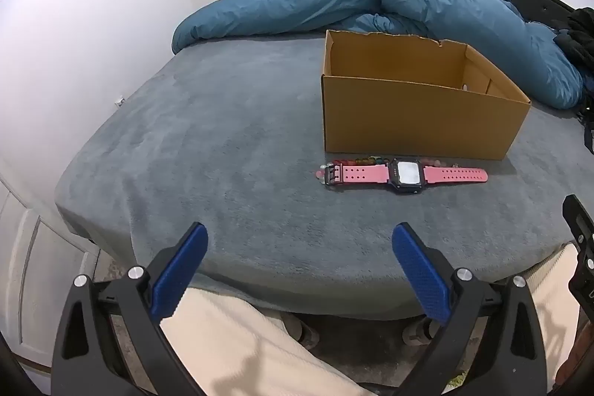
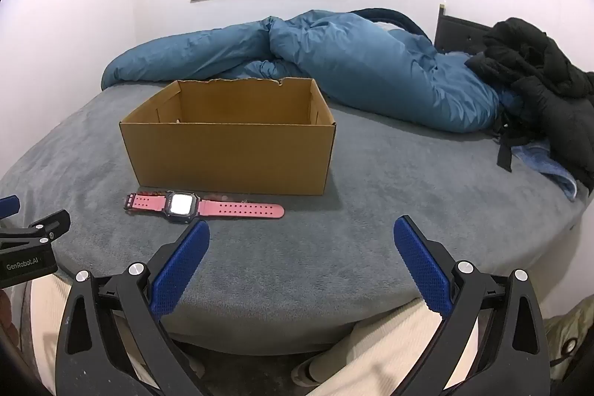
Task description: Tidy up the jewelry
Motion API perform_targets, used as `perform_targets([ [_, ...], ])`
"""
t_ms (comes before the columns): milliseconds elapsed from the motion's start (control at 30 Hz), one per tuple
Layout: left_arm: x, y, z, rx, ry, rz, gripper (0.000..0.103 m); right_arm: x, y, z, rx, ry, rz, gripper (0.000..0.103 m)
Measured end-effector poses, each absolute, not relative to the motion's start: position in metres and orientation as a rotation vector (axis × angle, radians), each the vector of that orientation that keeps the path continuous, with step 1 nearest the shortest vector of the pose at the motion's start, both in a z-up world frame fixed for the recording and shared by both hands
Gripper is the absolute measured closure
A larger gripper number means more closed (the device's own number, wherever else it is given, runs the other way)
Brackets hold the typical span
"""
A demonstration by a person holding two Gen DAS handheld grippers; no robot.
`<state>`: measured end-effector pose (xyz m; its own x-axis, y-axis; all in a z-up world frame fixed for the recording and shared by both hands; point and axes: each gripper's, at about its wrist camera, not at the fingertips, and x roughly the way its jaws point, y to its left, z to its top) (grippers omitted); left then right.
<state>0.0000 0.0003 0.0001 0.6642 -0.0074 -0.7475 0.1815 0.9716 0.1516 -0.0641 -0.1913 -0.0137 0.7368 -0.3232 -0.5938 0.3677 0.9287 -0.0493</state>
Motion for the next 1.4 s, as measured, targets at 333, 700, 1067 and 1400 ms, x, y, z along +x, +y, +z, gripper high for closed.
perform_targets([
  [333,-0.01,-0.005,-0.009,0.231,0.828,-0.133,0.005,-0.064,-0.191,-0.014,0.075,0.64,-0.379,0.008],
  [700,-0.001,-0.004,-0.002,0.231,0.846,-0.133,0.005,-0.064,-0.191,-0.014,0.074,0.638,-0.379,0.008],
  [1067,-0.001,-0.001,0.0,0.229,0.843,-0.13,0.006,-0.059,-0.188,-0.012,0.08,0.642,-0.378,0.008],
  [1400,-0.001,-0.001,-0.001,0.229,0.842,-0.129,0.005,-0.063,-0.188,-0.016,0.079,0.641,-0.379,0.008],
])
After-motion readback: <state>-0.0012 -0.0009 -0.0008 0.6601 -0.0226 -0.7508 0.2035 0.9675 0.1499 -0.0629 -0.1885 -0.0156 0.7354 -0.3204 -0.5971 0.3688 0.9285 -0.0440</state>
